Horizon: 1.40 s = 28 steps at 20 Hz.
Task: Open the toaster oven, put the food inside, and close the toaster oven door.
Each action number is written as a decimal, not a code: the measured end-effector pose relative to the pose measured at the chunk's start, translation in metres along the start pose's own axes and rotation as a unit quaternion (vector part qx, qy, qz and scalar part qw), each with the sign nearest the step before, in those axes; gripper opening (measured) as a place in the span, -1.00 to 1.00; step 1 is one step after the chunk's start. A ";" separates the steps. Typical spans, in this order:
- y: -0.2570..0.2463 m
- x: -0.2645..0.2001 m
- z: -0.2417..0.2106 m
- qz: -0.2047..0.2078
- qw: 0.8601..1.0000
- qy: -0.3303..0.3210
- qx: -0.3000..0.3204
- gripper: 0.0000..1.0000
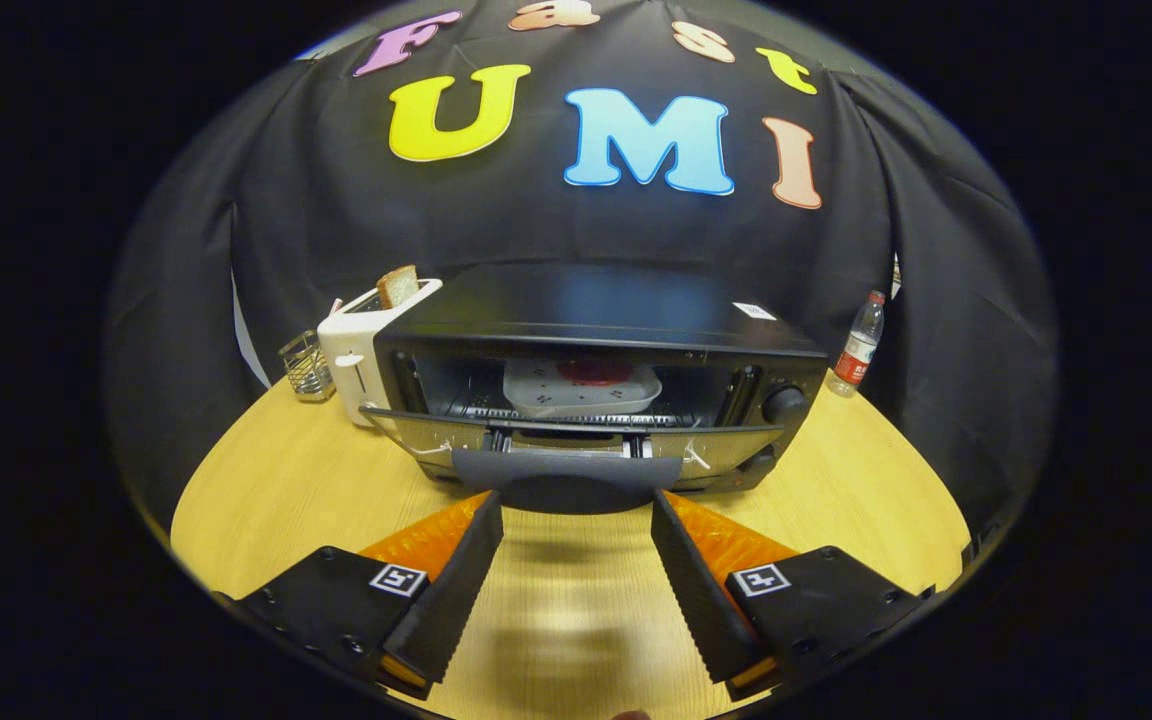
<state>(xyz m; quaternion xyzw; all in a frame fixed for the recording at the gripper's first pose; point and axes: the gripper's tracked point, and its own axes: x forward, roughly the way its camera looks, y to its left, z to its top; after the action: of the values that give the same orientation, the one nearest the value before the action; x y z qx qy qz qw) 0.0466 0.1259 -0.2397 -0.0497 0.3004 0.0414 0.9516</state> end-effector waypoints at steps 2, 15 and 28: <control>-0.004 0.002 0.017 0.000 1.000 -0.019 0.004 0.91; -0.039 -0.092 0.089 0.009 0.987 -0.159 -0.008 0.90; -0.175 -0.180 0.092 -0.064 0.974 -0.215 0.008 0.90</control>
<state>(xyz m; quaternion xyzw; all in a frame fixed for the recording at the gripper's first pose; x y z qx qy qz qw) -0.0292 -0.0458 -0.0490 -0.0512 0.0851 -0.0118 0.9950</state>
